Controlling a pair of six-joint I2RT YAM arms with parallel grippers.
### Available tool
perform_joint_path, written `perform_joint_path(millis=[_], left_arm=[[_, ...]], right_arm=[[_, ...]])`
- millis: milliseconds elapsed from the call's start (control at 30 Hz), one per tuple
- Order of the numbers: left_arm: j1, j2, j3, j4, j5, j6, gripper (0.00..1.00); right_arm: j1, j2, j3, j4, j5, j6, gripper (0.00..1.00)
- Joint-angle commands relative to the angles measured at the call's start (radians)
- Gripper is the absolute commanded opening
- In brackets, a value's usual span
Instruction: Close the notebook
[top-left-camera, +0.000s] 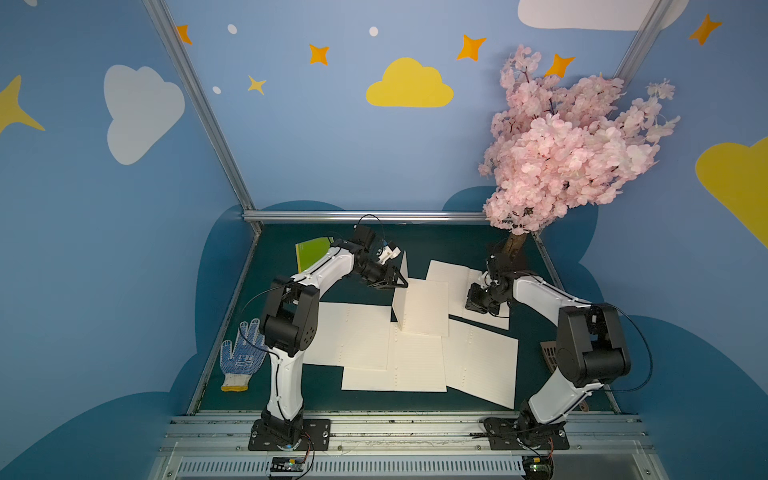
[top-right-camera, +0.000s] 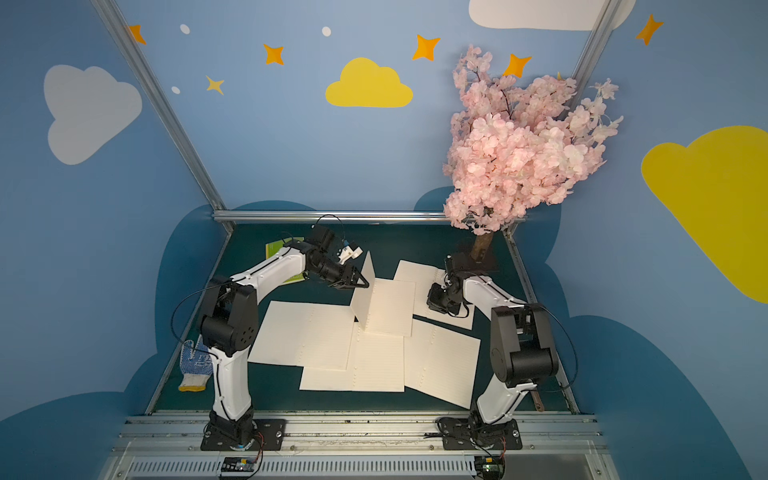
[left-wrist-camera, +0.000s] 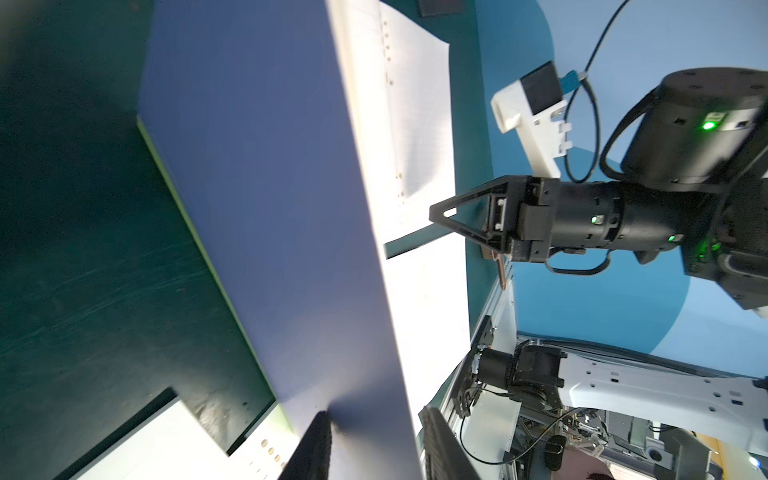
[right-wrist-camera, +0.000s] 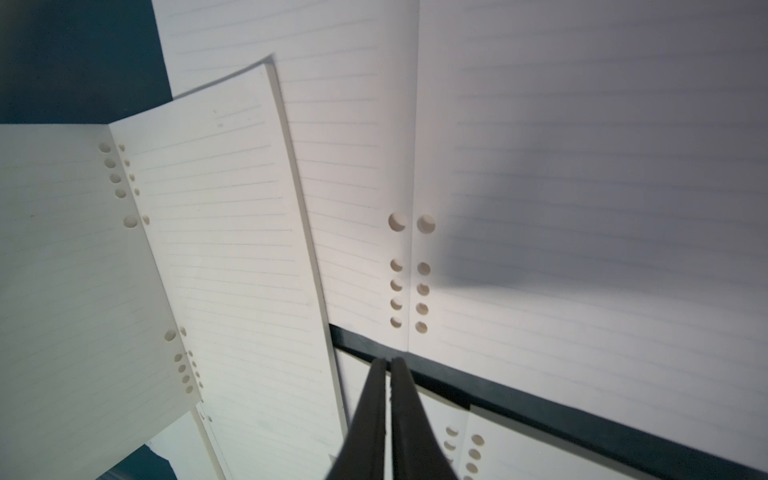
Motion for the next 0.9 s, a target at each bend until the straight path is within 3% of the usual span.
perform_joint_path(millis=[0, 367, 600, 867], left_arm=[[-0.018, -0.017, -0.001, 0.071, 0.070, -0.036, 0.40], [-0.054, -0.029, -0.054, 0.228, 0.102, -0.115, 0.44], [-0.094, -0.024, -0.083, 0.303, 0.038, -0.153, 0.45], [-0.172, -0.042, -0.151, 0.458, -0.140, -0.222, 0.45]], right_arm=[[0.002, -0.006, 0.028, -0.016, -0.007, -0.015, 0.11], [-0.005, -0.026, 0.029, -0.025, -0.010, -0.017, 0.14], [-0.007, -0.031, 0.032, -0.027, -0.013, -0.016, 0.14], [-0.011, -0.050, 0.033, -0.036, -0.012, -0.019, 0.17]])
